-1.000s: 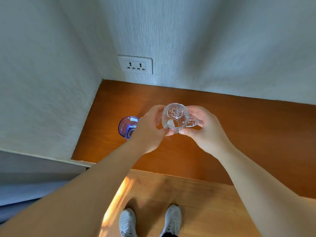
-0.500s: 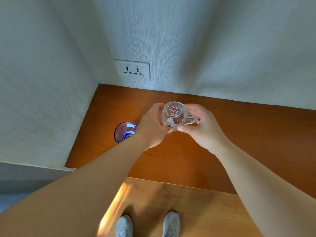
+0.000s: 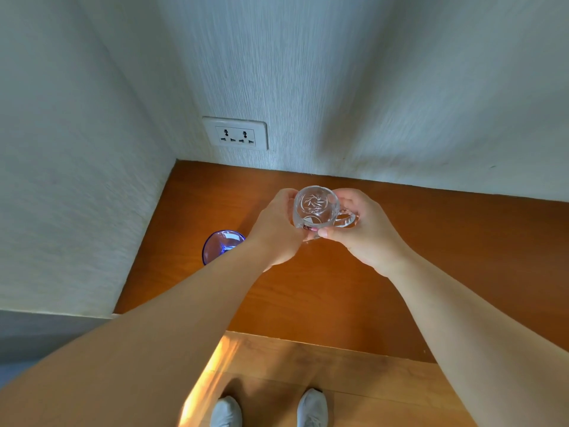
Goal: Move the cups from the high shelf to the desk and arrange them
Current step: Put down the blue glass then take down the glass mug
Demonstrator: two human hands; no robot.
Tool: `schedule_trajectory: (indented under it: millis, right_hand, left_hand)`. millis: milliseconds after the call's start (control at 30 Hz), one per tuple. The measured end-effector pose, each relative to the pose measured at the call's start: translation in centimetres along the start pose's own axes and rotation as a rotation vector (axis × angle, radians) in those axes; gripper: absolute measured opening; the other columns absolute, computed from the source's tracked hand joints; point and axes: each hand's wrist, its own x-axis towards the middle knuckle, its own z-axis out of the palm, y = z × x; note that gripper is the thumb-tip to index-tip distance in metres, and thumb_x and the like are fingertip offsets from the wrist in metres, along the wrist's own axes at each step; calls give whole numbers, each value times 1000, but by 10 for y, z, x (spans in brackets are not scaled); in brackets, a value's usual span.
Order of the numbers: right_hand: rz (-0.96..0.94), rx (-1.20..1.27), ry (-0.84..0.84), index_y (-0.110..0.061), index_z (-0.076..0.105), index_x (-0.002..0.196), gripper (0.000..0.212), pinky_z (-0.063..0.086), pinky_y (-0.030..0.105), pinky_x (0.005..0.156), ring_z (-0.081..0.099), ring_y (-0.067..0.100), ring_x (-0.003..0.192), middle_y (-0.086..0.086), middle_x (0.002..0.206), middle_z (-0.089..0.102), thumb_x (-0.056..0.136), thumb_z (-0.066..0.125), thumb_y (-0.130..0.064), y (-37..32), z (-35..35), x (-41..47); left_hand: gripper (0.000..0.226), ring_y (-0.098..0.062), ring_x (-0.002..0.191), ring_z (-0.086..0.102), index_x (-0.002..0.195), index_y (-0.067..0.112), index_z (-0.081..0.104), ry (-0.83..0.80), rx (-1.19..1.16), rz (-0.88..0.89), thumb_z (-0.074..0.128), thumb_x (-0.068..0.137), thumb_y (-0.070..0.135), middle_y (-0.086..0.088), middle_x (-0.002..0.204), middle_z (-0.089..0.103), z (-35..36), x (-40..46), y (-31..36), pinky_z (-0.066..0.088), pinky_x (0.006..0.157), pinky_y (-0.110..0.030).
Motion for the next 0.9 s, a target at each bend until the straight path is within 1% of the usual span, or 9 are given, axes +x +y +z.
schedule_trajectory:
  millis: [200, 300, 433, 567, 633, 700, 733, 800, 900]
  right_hand:
    - [81, 58, -51, -23, 47, 149, 78, 48, 38, 109, 57, 13, 131, -5, 150, 57, 82, 86, -12, -1, -9, 2]
    - [94, 97, -86, -27, 41, 154, 84, 52, 25, 93, 63, 14, 124, -7, 152, 55, 84, 82, -7, -1, -12, 2]
    - [114, 131, -113, -32, 36, 156, 89, 50, 16, 79, 72, 9, 108, -12, 149, 57, 84, 82, -9, -4, -10, 1]
    - [161, 191, -149, -36, 34, 157, 93, 50, 22, 82, 73, 9, 104, -13, 147, 57, 82, 84, -12, -7, -7, -1]
    - [189, 225, -162, -38, 34, 157, 94, 50, 26, 85, 72, 9, 107, -12, 149, 56, 82, 84, -11, -8, -8, -1]
    - [216, 262, -172, -38, 33, 157, 95, 49, 22, 79, 70, 10, 112, -11, 150, 55, 82, 84, -9, -8, -9, -2]
    - [227, 278, -175, -38, 33, 157, 95, 49, 21, 77, 68, 11, 116, -10, 151, 55, 82, 84, -8, -8, -11, -2]
    - [242, 303, -172, -37, 33, 158, 94, 52, 26, 83, 64, 14, 123, -9, 152, 55, 83, 83, -6, -8, -13, -4]
    - [263, 338, -157, -34, 34, 158, 91, 47, 49, 110, 62, 16, 126, -6, 153, 54, 85, 81, -6, -11, -15, -6]
  left_hand:
    - [81, -14, 130, 59, 147, 31, 44, -7, 10, -19, 84, 82, 4, 8, 142, 62, -3, 4, 0, 51, 105, -32]
    - [83, -13, 128, 58, 149, 33, 44, 16, -16, -32, 84, 82, 3, 10, 141, 61, -2, 5, 0, 51, 104, -30]
    - [82, -12, 125, 57, 151, 33, 40, 88, -40, -56, 83, 85, 9, 10, 142, 59, 3, 4, 0, 46, 88, -17]
    - [88, -14, 134, 51, 158, 31, 28, 142, -75, -106, 77, 90, 7, 6, 154, 51, 5, -1, 1, 44, 94, -24]
    - [89, -20, 141, 50, 159, 30, 26, 151, -88, -129, 76, 90, 5, 3, 158, 49, 4, -4, 2, 44, 91, -22]
    - [90, -21, 143, 50, 160, 29, 28, 160, -97, -147, 78, 89, 4, 2, 160, 47, 2, -7, 5, 48, 86, -17]
    - [90, -21, 144, 49, 159, 28, 29, 163, -103, -151, 78, 88, 3, 2, 160, 47, 0, -9, 7, 51, 91, -20]
    - [88, -20, 146, 47, 159, 26, 31, 166, -137, -165, 77, 88, 1, 0, 161, 47, -2, -14, 10, 48, 103, -30]
    - [86, -18, 144, 48, 158, 24, 33, 182, -179, -194, 74, 87, -3, -1, 160, 48, -8, -23, 15, 46, 93, -25]
